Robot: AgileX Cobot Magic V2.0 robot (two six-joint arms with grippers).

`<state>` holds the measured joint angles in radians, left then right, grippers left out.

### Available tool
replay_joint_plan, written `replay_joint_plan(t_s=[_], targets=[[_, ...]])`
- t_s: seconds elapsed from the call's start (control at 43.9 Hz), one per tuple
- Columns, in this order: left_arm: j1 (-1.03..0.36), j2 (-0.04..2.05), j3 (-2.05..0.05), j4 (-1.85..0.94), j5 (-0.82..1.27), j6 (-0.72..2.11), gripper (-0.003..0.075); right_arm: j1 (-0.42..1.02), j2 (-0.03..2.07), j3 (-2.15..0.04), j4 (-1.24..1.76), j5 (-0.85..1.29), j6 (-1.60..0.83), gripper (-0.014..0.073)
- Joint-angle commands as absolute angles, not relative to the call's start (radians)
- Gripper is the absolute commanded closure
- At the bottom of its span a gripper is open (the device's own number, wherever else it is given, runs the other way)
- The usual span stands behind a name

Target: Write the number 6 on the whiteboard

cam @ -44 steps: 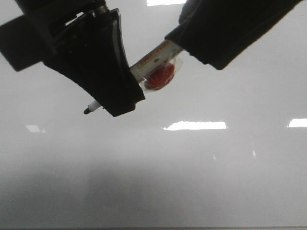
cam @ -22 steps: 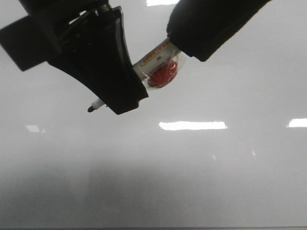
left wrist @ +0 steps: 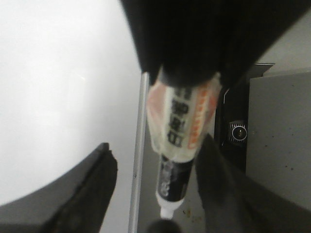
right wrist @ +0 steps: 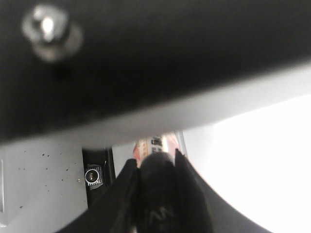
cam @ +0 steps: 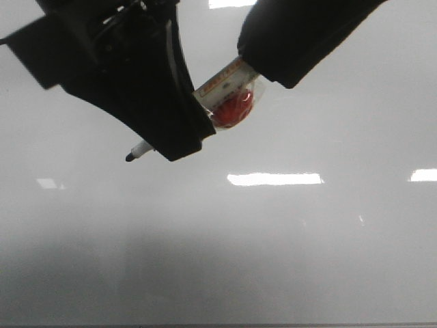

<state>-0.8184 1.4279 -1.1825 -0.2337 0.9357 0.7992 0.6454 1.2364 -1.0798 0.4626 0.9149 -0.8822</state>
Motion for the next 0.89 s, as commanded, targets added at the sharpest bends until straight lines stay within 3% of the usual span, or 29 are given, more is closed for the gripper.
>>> replay_joint_plan(t_s=[0.0, 0.456, 0.638, 0.866], targets=[[-0.785, 1.342, -1.218, -0.250, 0.895, 0.749, 0.0290, 0.631, 1.200, -1.113, 0.467, 0.898, -0.849, 0.0705], [-0.473, 1.026, -1.126, -0.252, 0.995, 0.568, 0.0291, 0.333, 0.938, -1.088, 0.273, 0.910, -0.325, 0.0705], [-0.438, 0.946, -1.067, -0.254, 0.953, 0.568, 0.0291, 0.306, 0.788, -0.864, 0.313, 0.591, -0.229, 0.0705], [-0.438, 0.944, -1.065, -0.262, 0.915, 0.568, 0.0291, 0.307, 0.805, -0.725, 0.348, 0.347, -0.230, 0.0705]])
